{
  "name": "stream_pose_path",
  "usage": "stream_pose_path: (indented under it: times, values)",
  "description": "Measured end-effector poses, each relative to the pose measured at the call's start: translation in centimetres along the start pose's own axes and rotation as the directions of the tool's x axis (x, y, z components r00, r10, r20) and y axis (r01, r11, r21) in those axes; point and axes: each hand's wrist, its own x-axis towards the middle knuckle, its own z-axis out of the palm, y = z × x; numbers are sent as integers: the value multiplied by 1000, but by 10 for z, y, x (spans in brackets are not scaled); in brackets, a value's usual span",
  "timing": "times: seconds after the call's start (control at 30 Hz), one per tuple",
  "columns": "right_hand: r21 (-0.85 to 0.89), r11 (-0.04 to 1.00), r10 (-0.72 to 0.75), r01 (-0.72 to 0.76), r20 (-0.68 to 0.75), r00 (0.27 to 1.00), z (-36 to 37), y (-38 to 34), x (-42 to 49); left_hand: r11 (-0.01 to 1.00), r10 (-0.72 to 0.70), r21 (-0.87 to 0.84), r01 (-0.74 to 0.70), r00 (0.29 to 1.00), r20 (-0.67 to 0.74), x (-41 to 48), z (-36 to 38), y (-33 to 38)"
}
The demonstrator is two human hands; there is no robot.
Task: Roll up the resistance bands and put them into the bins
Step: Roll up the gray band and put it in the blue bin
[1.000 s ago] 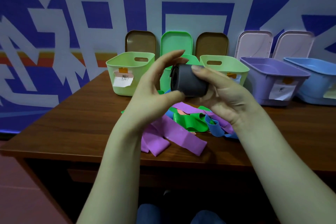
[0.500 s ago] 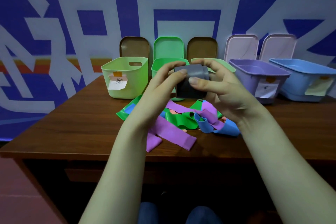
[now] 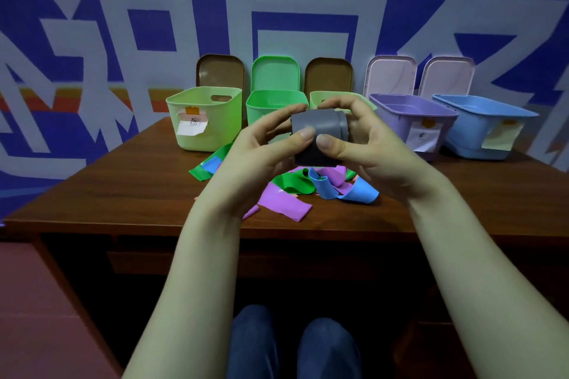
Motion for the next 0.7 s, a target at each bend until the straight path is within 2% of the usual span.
stream_pose_path:
  times: [0.13,0.27,0.37,0.53,0.7]
  values:
    - [-14,1000,-16,16,-7,1000,-5,-1,-8,999,-5,39,4,1000,7,2,1,-4]
    - [18,999,-26,26,-37,999,-14,-2,-5,1000,10,-29,-10,1000,15,13,5,-5]
    - [-35,999,-20,16,-97,995,-24,2,6,997,18,-70,-20,1000,-20,28,9,-9]
    - [-45,999,-15,11,-74,997,-55,11,35,994,15,-104,-17,1000,-21,73,6,-20]
    - [-57,998,-5,1,-79,997,-95,24,80,1000,19,-9,-20,999,-35,131,1,-29]
